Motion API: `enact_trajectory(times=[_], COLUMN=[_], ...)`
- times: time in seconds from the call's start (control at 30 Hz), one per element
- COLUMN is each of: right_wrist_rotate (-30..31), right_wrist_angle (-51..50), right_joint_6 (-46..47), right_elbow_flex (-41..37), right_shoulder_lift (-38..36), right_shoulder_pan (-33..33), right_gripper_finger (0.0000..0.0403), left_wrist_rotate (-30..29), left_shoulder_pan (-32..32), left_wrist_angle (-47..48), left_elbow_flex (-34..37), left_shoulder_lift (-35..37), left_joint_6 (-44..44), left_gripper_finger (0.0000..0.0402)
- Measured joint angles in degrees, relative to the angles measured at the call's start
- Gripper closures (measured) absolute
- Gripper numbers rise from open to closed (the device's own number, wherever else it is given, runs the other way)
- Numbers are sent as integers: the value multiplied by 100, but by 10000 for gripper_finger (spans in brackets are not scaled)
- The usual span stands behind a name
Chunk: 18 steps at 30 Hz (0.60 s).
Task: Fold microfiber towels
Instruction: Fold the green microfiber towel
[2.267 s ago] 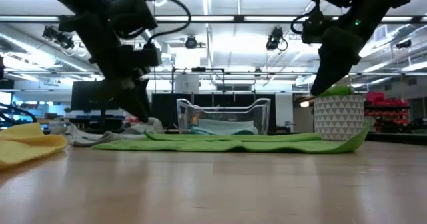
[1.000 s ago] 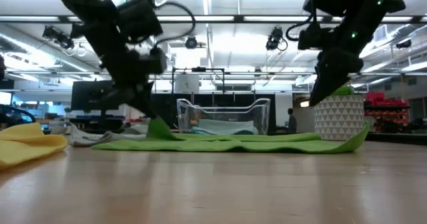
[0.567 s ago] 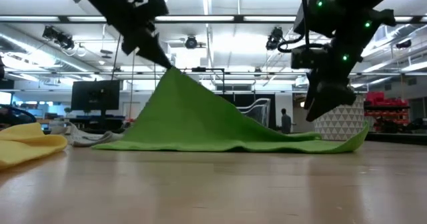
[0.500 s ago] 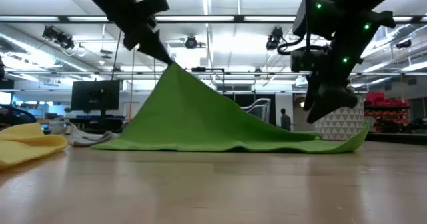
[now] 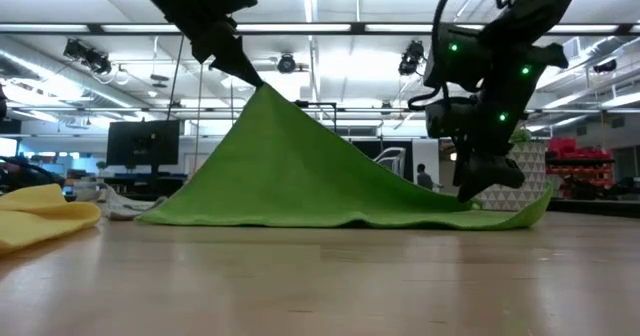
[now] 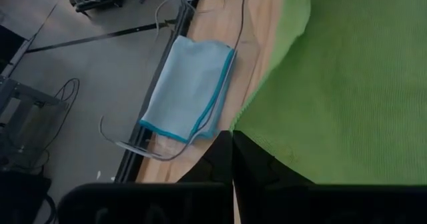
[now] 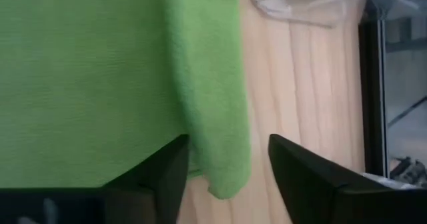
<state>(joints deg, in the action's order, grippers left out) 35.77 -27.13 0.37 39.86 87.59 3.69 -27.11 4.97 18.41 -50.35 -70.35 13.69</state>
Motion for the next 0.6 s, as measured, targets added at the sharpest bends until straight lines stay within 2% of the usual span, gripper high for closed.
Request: enact_trajectory(times=[0.2,0.43,0.6], right_wrist_rotate=[-209,-300,-13], right_wrist_angle=[303,382,63], right_joint_6=[-245,-337,-357], right_elbow_flex=[-73,-254,-221], right_shoulder_lift=[15,-64,-550], right_shoulder_pan=[371,499,347], right_gripper_finger=[289,340,394], left_wrist_rotate=[0,-2,-4], left_shoulder_pan=[0,0,15], left_wrist_angle=[17,91,129], left_elbow_flex=[0,0,2], left_shoulder_lift=[0,0,64], left_joint_6=[-4,20,81], left_gripper_finger=[398,397,397])
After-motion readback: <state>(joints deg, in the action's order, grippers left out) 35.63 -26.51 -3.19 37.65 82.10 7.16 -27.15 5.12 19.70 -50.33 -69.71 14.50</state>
